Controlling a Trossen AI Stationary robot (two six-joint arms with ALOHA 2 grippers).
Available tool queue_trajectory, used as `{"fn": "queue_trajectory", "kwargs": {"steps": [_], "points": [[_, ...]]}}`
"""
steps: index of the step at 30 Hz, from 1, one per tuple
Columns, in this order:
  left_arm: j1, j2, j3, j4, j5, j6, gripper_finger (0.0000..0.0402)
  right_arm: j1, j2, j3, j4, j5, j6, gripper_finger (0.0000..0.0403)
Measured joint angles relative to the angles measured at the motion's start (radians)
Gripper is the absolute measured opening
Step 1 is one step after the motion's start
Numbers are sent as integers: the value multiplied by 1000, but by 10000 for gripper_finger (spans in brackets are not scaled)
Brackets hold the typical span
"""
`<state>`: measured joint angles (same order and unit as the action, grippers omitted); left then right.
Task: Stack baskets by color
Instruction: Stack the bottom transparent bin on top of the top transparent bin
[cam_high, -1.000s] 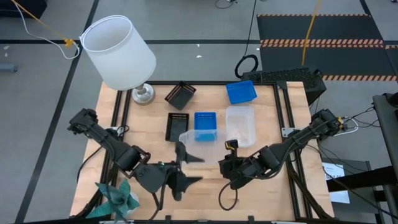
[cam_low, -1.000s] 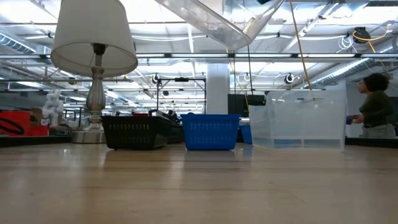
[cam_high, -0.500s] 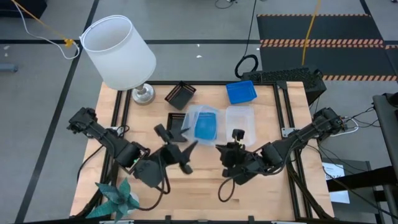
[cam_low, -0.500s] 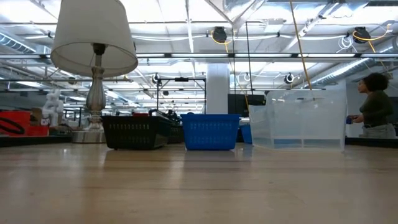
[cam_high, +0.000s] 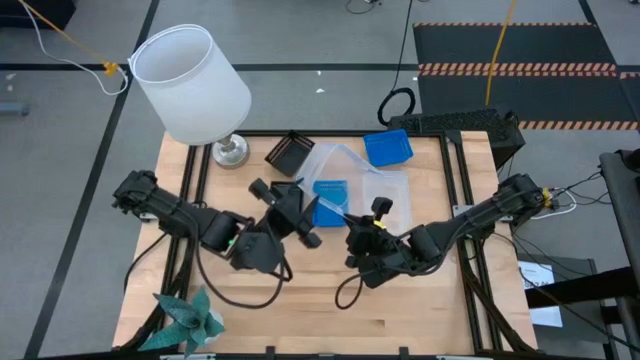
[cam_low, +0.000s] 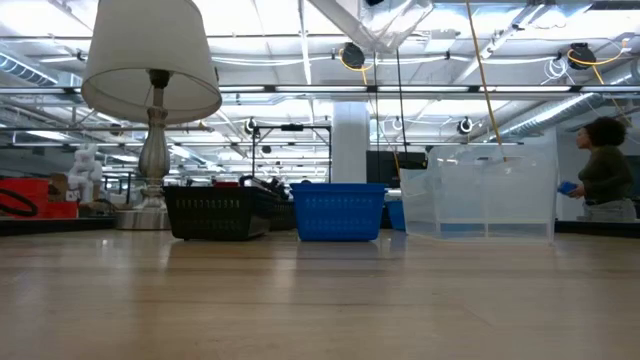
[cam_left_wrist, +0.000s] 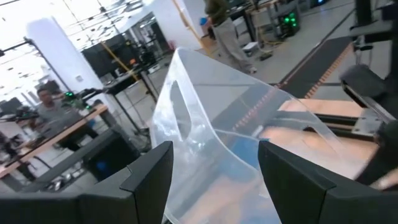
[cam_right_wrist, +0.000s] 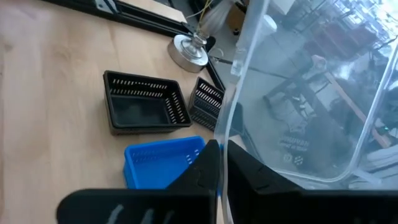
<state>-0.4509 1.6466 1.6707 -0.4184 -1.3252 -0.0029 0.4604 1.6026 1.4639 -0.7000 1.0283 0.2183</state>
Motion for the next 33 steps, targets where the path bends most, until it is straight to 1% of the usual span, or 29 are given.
{"fn": "queue_trajectory", "kwargs": {"steps": [6,9,12,17,19,21,22,26,29,31,33], "points": [[20,4,0,-29,-8,-1,234,-24,34,0,35,-2,-60,5],[20,5,0,-49,-6,-14,212,-25,42,0,48,-2,-75,5],[17,5,0,-70,-2,-33,167,-26,43,0,49,24,-82,4],[12,5,0,-77,-4,-30,74,-26,43,0,46,27,-78,4],[10,5,0,-78,-3,-5,39,-26,43,0,50,25,-77,8],[7,5,0,-85,1,17,13,-22,43,0,51,20,-79,19],[7,5,0,-91,2,20,10,-17,43,0,50,8,-85,28],[4,5,0,-144,17,25,8,4,42,0,70,-91,-155,76],[5,5,0,-185,36,28,4,23,40,1,83,-164,-241,114],[12,5,0,-208,83,28,5,41,40,1,77,-194,-303,136],[23,5,0,-221,162,27,4,60,40,1,64,-218,-370,154]]}}
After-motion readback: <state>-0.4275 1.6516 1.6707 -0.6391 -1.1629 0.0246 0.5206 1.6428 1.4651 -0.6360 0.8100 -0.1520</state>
